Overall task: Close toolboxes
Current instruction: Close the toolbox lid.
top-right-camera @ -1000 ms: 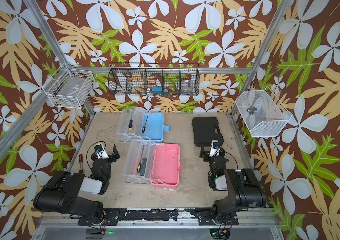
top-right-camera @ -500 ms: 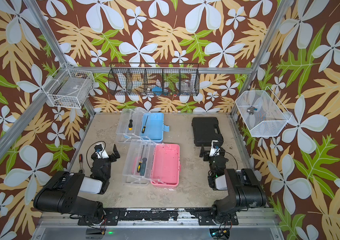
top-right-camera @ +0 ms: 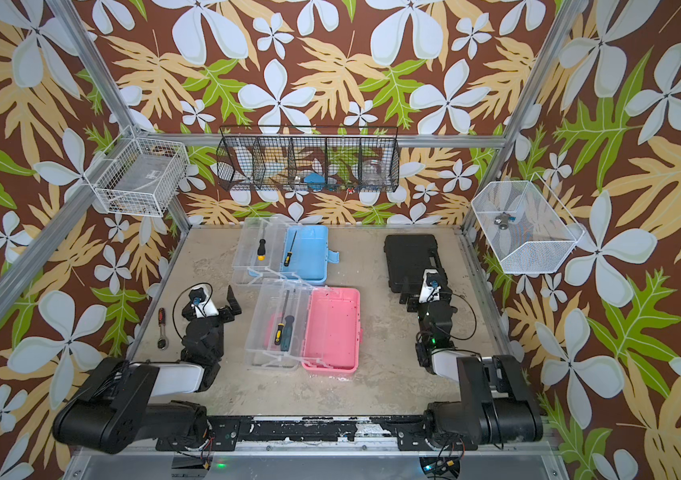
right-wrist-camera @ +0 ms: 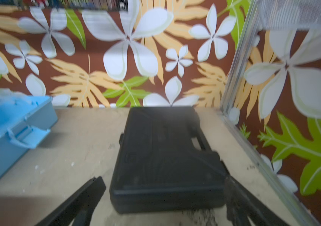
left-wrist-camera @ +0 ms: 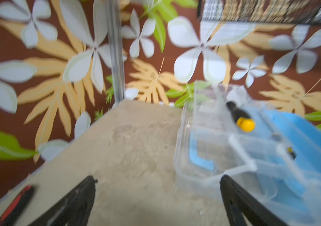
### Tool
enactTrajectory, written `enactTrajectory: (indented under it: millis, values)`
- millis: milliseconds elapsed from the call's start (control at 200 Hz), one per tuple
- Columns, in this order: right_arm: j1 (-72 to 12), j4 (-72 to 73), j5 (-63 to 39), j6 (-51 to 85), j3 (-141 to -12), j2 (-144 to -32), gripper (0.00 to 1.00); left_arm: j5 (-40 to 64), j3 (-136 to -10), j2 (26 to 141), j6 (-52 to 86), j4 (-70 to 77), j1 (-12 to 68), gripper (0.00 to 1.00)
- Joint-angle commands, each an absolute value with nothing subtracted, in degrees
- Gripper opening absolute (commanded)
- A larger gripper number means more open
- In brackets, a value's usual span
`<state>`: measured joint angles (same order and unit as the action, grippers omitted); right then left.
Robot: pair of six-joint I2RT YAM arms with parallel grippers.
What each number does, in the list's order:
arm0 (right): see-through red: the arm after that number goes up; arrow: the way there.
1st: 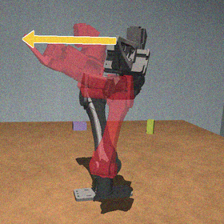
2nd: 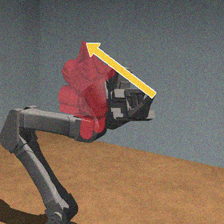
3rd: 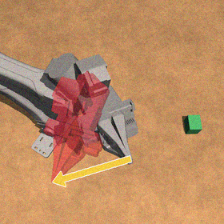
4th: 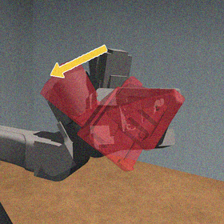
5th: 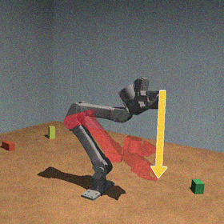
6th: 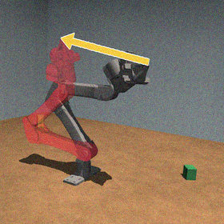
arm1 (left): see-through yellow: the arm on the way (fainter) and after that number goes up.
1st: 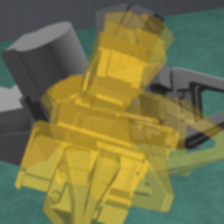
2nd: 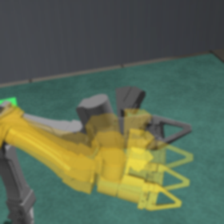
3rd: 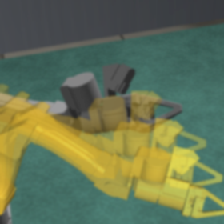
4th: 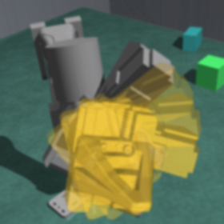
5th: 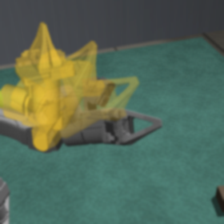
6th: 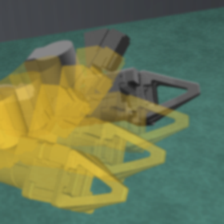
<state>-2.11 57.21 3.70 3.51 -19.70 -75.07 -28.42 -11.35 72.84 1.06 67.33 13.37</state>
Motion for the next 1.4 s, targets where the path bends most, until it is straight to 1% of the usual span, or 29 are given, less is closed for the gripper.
enactTrajectory:
  millis: [0,115,190,240,290,365,480,551,636,706,866,996,1076,1156,1331,1396]
  values:
    - [-4.4,32.3,4.3,10.7,-26.9,-70.6,1.0,-31.6,-20.2,66.7,2.8,46.9,14.7,1.0]
    - [-12.0,13.7,6.5,12.6,-35.2,-68.7,1.0,-30.4,-31.9,63.7,12.1,24.1,15.4,0.98]
    - [-13.3,3.0,3.3,16.7,-39.7,-68.6,1.0,-26.6,-33.5,61.6,17.6,16.6,16.2,0.94]
    - [-13.9,-2.1,-0.6,18.7,-41.5,-68.4,1.0,-23.2,-33.7,60.2,20.9,11.8,17.0,0.91]
    - [-15.6,-7.0,-1.9,19.5,-42.7,-67.8,1.0,-20.4,-33.5,59.0,24.8,7.1,17.8,0.88]
    - [-20.3,-12.0,-0.6,19.7,-43.3,-66.5,0.99,-17.2,-31.1,56.5,29.8,3.0,18.2,0.82]
    - [-26.7,-18.2,-1.2,22.9,-45.2,-66.8,0.97,-16.6,-27.4,53.8,34.1,-1.5,18.2,0.73]
    - [-29.4,-20.8,-2.1,25.1,-45.1,-67.6,0.94,-11.0,-26.5,54.8,36.2,-2.6,18.1,0.7]
    - [-30.3,-22.0,-3.1,27.4,-43.9,-68.1,0.92,-1.8,-24.7,56.4,39.2,-2.6,18.2,0.65]
    - [-30.3,-20.8,-2.6,28.1,-42.6,-68.6,0.88,2.1,-22.4,55.7,40.5,-2.7,18.2,0.63]
    - [-30.2,-17.9,-3.6,28.0,-43.1,-73.2,0.77,0.5,-17.9,51.2,41.9,-2.2,18.3,0.57]
    - [-30.2,-15.9,-4.1,28.4,-43.8,-76.1,0.6,3.3,-17.0,53.3,42.8,1.0,18.5,0.53]
    - [-30.2,-15.4,-4.0,28.6,-43.6,-76.9,0.56,4.5,-17.1,54.6,42.9,2.6,19.0,0.52]
    - [-30.2,-15.1,-3.7,28.6,-43.5,-77.6,0.5,5.6,-17.0,55.1,43.0,4.1,19.3,0.51]
    - [-30.2,-13.6,-3.1,28.6,-43.7,-79.9,0.43,8.4,-15.1,56.1,43.8,8.4,19.3,0.49]
    - [-30.2,-13.3,-2.8,28.4,-44.0,-80.7,0.42,9.0,-14.8,57.2,43.7,9.2,19.4,0.49]
